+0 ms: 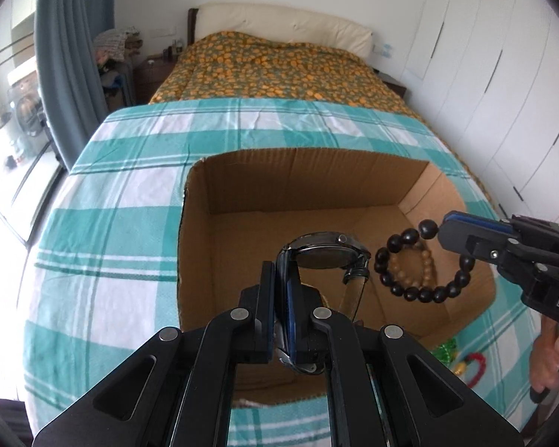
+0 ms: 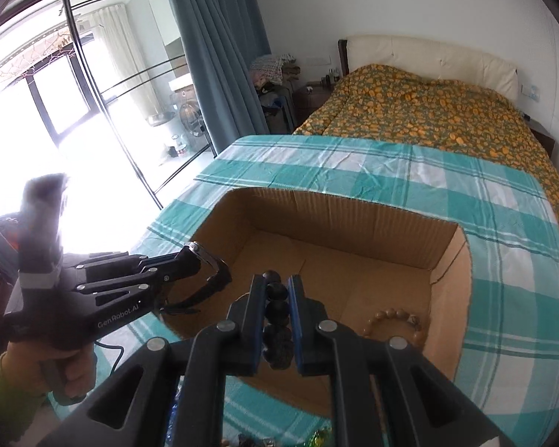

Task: Organize jewelry
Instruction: 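Withdraw both tools from the box back over the table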

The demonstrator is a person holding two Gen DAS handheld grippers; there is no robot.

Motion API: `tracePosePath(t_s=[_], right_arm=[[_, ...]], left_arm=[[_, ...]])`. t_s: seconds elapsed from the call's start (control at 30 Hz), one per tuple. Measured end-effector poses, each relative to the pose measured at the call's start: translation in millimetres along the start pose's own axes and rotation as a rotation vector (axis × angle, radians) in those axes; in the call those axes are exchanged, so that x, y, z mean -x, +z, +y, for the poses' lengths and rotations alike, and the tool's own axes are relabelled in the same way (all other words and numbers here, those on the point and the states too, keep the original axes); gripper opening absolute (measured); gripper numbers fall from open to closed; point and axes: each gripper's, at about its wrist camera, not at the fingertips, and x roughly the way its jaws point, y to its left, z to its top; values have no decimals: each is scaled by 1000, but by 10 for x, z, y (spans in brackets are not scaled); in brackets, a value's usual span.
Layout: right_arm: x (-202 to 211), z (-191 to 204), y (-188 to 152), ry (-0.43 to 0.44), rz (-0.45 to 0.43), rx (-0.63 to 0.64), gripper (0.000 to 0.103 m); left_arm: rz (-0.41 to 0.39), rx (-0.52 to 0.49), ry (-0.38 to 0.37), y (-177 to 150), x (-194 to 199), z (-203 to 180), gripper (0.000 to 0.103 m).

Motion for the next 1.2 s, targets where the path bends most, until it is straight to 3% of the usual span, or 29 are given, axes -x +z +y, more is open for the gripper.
tracePosePath(t_s=[0.1,0.13,0.17,0.23,0.27,0.37,0.5,0.57,0.77,0.97,1.03,1.2], right_arm=[[-373,-227,26,-42,101,-37,14],[-425,-306,26,-83,106,-46,14],[-429,-365,19,-135,102,-46,21],[-308,-446,-22,-234,63,-40,45],[-201,-470,-60,-249,39,-43,46],[144,-444,-230,-258,-13,-40,48],[613,-244,-614,-293,-55,17,61],[828,-111,-916,-315,-64,44,66],[1219,153,-1975,-389,-47,48,68],[1362,214,-2676,-367,-49,-78,70],[1343,214,-2808,-378,-34,-89,75],[1303,142,-2988,-350,-21,-138,76]], left_arm=[[25,-25,35,44,-216,-15,15],[25,-29,59,53,-247,-18,27],[18,-31,91,42,-242,-8,48],[-27,-22,131,3,-125,46,73],[-50,-13,136,-29,-42,75,80],[-92,9,126,-195,249,156,84],[-122,-8,121,-580,708,203,91],[-135,-19,133,-848,955,231,97],[-122,-9,157,-1675,1460,273,98],[-65,79,138,-2311,1441,181,99],[-30,101,130,-2442,1316,117,99],[-35,85,167,-2629,1135,-29,99]])
